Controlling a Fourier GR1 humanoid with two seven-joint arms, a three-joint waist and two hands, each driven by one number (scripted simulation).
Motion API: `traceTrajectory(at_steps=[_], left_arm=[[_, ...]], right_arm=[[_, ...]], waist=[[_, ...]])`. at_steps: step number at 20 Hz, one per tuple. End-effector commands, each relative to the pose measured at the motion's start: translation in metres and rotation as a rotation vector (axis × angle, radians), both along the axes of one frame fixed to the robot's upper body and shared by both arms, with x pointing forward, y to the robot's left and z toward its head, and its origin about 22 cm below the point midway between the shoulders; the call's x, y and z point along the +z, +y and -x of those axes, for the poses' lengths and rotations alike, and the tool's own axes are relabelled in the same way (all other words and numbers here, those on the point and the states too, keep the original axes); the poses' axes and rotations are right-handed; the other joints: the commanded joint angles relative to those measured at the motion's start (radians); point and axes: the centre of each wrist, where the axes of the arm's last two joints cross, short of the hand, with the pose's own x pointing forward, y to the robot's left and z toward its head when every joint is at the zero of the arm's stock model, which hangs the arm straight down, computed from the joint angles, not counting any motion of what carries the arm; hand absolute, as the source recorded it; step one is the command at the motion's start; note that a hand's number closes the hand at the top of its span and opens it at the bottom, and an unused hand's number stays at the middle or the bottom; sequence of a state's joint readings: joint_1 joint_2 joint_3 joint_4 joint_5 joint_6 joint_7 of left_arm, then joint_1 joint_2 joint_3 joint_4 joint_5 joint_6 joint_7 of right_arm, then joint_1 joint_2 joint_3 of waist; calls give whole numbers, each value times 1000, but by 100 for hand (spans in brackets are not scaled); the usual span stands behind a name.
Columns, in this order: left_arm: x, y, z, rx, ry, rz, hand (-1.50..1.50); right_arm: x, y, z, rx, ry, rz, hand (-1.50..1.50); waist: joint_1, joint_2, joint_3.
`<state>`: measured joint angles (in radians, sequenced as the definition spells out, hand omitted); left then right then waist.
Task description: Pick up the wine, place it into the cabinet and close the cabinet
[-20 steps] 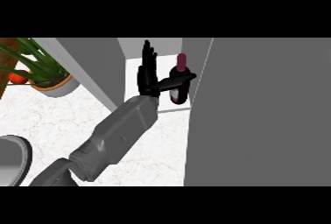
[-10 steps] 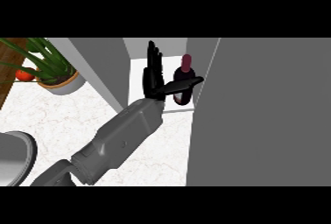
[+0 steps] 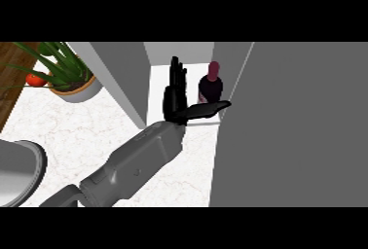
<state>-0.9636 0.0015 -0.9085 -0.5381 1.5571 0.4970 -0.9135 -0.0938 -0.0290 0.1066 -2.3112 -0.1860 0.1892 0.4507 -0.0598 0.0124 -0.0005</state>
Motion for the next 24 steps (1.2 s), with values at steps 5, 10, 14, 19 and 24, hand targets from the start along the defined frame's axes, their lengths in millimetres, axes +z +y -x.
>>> traceTrajectory(at_steps=[5, 10, 14, 19, 24], left_arm=[[-16, -5, 24, -35, -37, -31, -150], [-20, -15, 49, -24, -51, -9, -150], [-24, 2, 39, -35, -60, -22, -150], [-17, 12, 70, -85, -92, -15, -150], [-14, 40, 85, -211, -93, -10, -150]], right_arm=[[2, -5, 7, -36, 11, 2, -150], [-10, 5, -1, -36, 23, 10, -150], [14, -21, 3, -66, -7, -7, -150], [7, -8, 5, -73, 30, -4, -150], [13, -21, 10, -87, -2, 4, -150]], waist=[[38, -10, 0], [41, -10, 0], [59, -14, 1], [66, -16, 1], [65, -16, 1]])
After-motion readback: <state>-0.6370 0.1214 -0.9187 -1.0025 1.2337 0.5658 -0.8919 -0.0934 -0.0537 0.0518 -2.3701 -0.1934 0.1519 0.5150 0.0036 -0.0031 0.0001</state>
